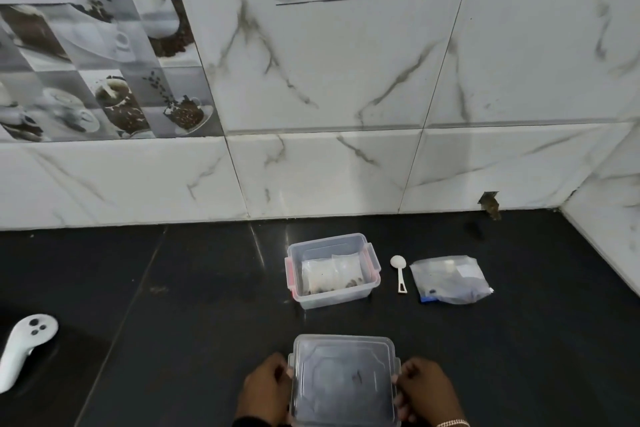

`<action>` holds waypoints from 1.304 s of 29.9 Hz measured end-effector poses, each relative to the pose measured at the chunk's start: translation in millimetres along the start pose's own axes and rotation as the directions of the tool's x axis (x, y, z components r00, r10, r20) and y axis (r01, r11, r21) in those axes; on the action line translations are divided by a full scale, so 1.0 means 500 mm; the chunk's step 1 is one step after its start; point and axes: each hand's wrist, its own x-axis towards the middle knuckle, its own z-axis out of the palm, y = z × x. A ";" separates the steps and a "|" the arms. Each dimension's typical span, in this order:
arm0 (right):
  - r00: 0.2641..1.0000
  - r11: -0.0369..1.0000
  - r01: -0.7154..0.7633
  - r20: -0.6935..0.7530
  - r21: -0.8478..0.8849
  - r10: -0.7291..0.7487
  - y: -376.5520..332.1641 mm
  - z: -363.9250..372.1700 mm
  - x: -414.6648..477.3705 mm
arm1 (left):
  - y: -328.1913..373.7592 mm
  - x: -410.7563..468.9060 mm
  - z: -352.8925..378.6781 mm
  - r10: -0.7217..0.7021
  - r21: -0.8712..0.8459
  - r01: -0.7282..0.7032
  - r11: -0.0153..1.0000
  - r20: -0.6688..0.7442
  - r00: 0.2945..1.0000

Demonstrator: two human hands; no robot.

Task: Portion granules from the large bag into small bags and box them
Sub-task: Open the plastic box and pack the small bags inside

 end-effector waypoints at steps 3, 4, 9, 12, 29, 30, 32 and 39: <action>1.000 0.982 0.019 -0.003 0.189 -0.019 -0.019 -0.011 -0.009 | 0.020 -0.012 -0.015 0.101 -0.212 -0.114 0.971 -0.072 0.992; 0.999 0.973 0.034 -0.013 0.229 -0.032 -0.029 -0.016 -0.008 | 0.028 -0.010 -0.020 0.133 -0.240 -0.153 0.959 -0.098 0.986; 0.991 0.933 0.129 -0.026 0.337 -0.128 -0.062 -0.036 -0.027 | 0.047 -0.005 -0.039 0.158 -0.392 -0.187 0.901 -0.106 0.982; 0.983 0.890 0.179 -0.032 0.420 -0.182 -0.093 -0.055 -0.040 | 0.079 -0.009 -0.063 0.166 -0.566 -0.171 0.806 -0.061 0.984; 0.851 0.877 0.455 -0.216 -0.153 -0.479 -0.261 -0.049 0.158 | 0.213 0.140 -0.052 0.158 -0.215 -0.223 0.951 -0.282 0.946; 0.843 0.875 0.458 -0.237 -0.155 -0.483 -0.275 -0.050 0.170 | 0.225 0.162 -0.051 0.179 -0.170 -0.239 0.956 -0.309 0.934; 0.822 0.864 0.474 -0.266 -0.172 -0.504 -0.287 -0.048 0.179 | 0.242 0.171 -0.051 0.178 -0.103 -0.225 0.969 -0.341 0.923; 0.806 0.838 0.411 -0.286 -0.359 -0.518 -0.296 -0.024 0.217 | 0.226 0.189 -0.043 0.124 -0.076 -0.158 0.985 -0.330 0.936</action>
